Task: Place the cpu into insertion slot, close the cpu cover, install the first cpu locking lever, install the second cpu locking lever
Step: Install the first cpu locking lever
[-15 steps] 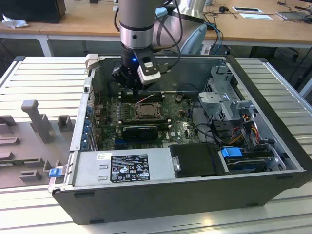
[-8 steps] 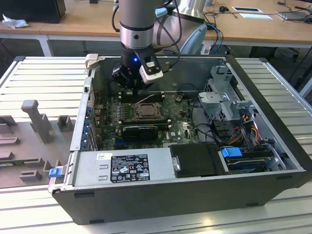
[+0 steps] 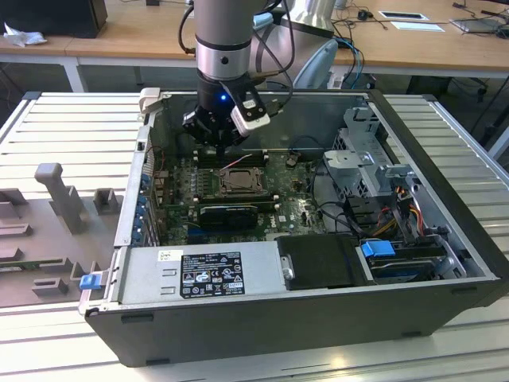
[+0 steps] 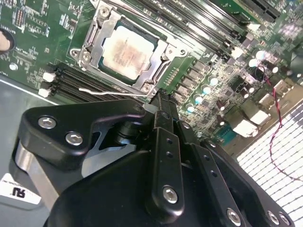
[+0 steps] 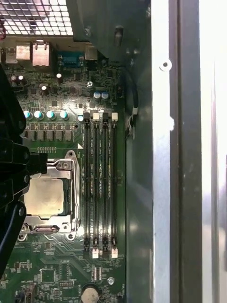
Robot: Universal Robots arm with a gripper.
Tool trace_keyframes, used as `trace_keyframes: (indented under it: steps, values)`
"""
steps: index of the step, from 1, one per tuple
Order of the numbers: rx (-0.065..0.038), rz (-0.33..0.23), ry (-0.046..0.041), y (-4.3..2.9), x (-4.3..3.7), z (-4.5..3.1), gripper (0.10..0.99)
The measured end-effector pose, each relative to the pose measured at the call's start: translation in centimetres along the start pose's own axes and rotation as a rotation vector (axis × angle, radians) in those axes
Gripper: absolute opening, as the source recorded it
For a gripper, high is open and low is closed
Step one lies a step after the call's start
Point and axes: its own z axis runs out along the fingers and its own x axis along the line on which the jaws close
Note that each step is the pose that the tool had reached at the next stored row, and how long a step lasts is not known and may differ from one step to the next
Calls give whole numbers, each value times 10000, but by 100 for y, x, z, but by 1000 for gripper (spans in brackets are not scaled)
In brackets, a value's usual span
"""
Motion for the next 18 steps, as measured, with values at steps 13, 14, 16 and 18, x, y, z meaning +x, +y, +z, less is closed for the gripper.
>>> trace_keyframes:
  steps: [13,14,16,18]
  values:
    - [-1195,-112,-630,-11,46,31,106]
    - [-1228,-112,-634,-11,46,38,106]
    - [-1248,-115,-639,-12,43,54,106]
    - [-1247,-119,-639,-13,29,83,106]
